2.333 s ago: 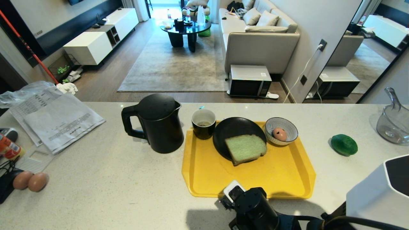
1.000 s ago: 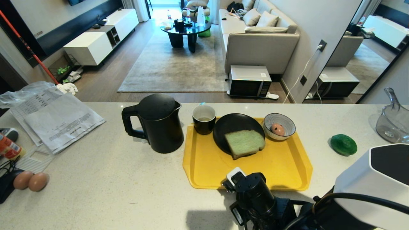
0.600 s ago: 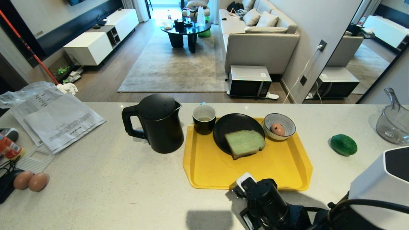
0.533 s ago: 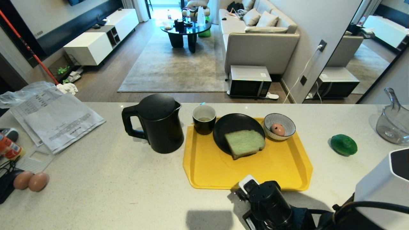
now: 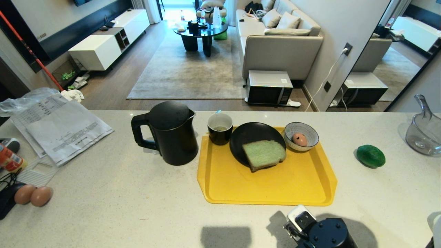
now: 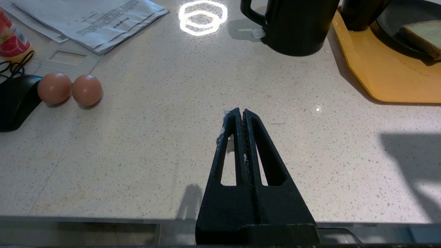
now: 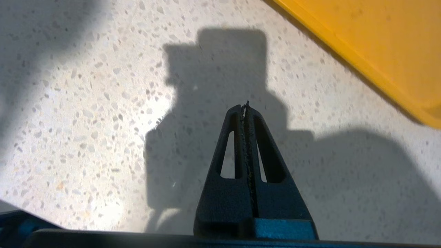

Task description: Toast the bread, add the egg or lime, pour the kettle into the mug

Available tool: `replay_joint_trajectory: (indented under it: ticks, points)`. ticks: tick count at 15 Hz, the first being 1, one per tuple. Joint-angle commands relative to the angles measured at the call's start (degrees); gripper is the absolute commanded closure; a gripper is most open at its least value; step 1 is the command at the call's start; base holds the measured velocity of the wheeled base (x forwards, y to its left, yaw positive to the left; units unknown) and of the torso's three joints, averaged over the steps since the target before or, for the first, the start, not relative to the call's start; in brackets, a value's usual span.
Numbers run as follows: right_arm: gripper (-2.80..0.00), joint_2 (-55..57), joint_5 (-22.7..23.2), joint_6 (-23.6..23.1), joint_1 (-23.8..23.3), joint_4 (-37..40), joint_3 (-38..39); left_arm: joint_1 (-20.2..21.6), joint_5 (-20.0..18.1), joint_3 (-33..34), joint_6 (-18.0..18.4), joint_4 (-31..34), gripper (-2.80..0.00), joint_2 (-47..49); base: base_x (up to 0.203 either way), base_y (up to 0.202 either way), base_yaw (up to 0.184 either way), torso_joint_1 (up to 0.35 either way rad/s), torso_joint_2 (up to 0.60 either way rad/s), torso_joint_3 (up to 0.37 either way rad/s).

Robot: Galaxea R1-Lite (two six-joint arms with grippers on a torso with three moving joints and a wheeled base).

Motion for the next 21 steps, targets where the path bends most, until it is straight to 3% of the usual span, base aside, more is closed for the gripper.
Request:
replay_joint_trajectory:
  ticks: [1, 5, 10, 12, 17, 21]
  points:
    - [0.00, -1.45, -0.34, 2.86, 0.08, -5.97, 6.09, 0.02, 0.00, 0.79, -0.02, -0.03, 0.00, -0.13, 0.000, 0.000, 0.000, 0.000, 0.00, 0.000]
    - [0.00, -3.67, -2.07, 5.91, -0.03, -15.84, 13.42, 0.02, 0.00, 0.79, -0.02, -0.03, 0.00, -0.13, 0.000, 0.000, 0.000, 0.000, 0.00, 0.000]
    - [0.00, -14.06, -7.20, 5.27, -0.73, -16.36, 12.68, 0.02, 0.00, 0.79, -0.02, -0.03, 0.00, -0.13, 0.000, 0.000, 0.000, 0.000, 0.00, 0.000]
    - [0.00, -20.03, -8.95, 2.79, -3.04, -16.22, 10.11, 0.02, 0.00, 0.79, -0.02, -0.03, 0.00, -0.13, 0.000, 0.000, 0.000, 0.000, 0.00, 0.000]
    - [0.00, -34.77, -9.68, -6.35, -14.59, -14.86, 0.15, 0.02, 0.00, 0.79, -0.02, -0.03, 0.00, -0.13, 0.000, 0.000, 0.000, 0.000, 0.00, 0.000]
    - [0.00, -47.53, -10.11, -10.68, -18.93, -2.42, -9.05, 0.02, 0.00, 0.79, -0.02, -0.03, 0.00, -0.13, 0.000, 0.000, 0.000, 0.000, 0.00, 0.000]
